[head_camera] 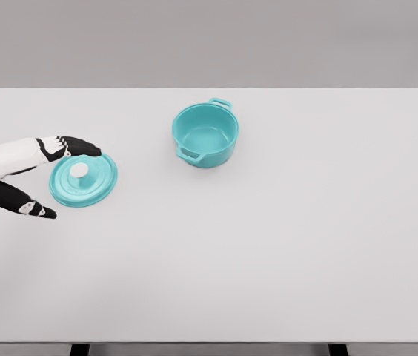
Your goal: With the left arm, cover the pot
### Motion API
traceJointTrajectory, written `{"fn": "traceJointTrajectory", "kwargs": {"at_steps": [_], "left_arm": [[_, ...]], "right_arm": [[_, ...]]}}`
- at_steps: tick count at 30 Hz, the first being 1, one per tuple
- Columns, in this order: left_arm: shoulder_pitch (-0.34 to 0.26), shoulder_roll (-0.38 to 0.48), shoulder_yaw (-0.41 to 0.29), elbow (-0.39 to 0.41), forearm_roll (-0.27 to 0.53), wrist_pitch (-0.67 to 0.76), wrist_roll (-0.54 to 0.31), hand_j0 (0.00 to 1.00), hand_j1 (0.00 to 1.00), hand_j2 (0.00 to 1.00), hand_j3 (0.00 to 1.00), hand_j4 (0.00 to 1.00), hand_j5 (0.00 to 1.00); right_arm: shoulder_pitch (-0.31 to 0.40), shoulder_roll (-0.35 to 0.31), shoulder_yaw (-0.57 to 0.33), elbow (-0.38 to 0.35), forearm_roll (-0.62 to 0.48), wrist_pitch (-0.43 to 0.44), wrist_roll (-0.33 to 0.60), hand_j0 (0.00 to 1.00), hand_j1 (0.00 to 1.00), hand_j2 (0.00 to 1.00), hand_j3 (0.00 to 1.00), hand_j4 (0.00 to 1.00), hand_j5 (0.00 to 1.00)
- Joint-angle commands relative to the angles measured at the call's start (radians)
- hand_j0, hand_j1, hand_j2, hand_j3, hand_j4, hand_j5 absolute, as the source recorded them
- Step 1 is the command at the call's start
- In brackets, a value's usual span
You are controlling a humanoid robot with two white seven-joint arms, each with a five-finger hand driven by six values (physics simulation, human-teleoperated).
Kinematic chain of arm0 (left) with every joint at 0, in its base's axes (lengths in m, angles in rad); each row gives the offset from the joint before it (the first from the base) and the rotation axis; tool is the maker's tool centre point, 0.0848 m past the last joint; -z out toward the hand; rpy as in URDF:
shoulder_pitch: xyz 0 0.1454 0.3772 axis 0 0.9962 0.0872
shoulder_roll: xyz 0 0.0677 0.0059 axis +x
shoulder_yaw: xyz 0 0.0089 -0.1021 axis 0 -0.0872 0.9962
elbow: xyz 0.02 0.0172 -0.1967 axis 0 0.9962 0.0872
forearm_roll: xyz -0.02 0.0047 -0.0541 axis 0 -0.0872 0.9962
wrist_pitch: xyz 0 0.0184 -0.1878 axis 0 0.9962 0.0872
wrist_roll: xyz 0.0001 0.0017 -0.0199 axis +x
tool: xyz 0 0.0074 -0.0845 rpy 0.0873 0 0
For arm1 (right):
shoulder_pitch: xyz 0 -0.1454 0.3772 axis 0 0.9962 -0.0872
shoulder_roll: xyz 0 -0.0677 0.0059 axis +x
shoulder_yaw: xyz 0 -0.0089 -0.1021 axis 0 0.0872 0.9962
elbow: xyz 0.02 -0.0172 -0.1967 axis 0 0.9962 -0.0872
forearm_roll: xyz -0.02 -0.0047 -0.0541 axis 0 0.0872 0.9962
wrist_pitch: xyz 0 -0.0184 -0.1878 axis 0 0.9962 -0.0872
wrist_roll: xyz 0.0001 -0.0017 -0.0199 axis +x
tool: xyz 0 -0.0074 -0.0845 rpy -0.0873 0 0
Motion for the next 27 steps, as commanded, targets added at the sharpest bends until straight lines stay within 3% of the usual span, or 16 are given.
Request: {"fn": "traceJointTrajectory", "kwargs": {"at_steps": [1,3,6,9,12,18,21,23,27], "left_arm": [[0.0,0.001,-0.001,-0.001,0.017,0.002,0.0,1.0,1.0,1.0,1.0,1.0,1.0],[-0.026,-0.011,-0.002,0.007,0.034,0.002,-0.001,1.0,1.0,1.0,1.0,1.0,1.0],[-0.064,-0.068,-0.005,0.087,0.026,0.002,-0.001,1.0,1.0,1.0,1.0,1.0,1.0],[-0.097,-0.103,-0.097,0.136,0.011,0.002,-0.001,1.0,1.0,1.0,1.0,1.0,1.0],[-0.121,-0.114,-0.105,0.202,0.002,0.002,-0.001,1.0,1.0,1.0,1.0,1.0,1.0],[-0.135,-0.154,-0.119,0.205,-0.037,0.002,0.007,1.0,1.0,1.0,1.0,1.0,1.0],[-0.14,-0.163,-0.122,0.179,-0.04,0.138,0.019,1.0,1.0,1.0,1.0,1.0,1.0],[-0.152,-0.163,-0.122,0.206,-0.031,0.217,0.033,1.0,1.0,1.0,1.0,1.0,1.0],[-0.161,-0.184,-0.123,0.256,-0.023,0.233,0.033,1.0,1.0,1.0,1.0,1.0,1.0]], "right_arm": [[0.0,0.0,0.005,-0.003,0.003,-0.001,0.002,1.0,1.0,1.0,1.0,1.0,1.0],[0.011,0.0,-0.002,0.008,0.0,0.0,-0.001,1.0,1.0,1.0,1.0,1.0,1.0],[0.014,0.0,-0.002,0.006,-0.002,0.0,-0.001,1.0,1.0,1.0,1.0,1.0,1.0],[0.012,0.0,-0.004,0.008,-0.002,0.0,-0.001,1.0,1.0,1.0,1.0,1.0,1.0],[0.012,0.0,-0.004,0.008,-0.002,0.0,-0.001,1.0,1.0,1.0,1.0,1.0,1.0],[0.014,0.0,-0.004,0.006,0.0,0.0,-0.001,1.0,1.0,1.0,1.0,1.0,1.0],[0.012,0.0,-0.004,0.008,-0.002,0.0,-0.001,1.0,1.0,1.0,1.0,1.0,1.0],[0.014,0.0,-0.004,0.008,-0.002,0.0,-0.001,1.0,1.0,1.0,1.0,1.0,1.0],[0.014,0.0,-0.004,0.008,0.0,0.0,-0.001,1.0,1.0,1.0,1.0,1.0,1.0]]}}
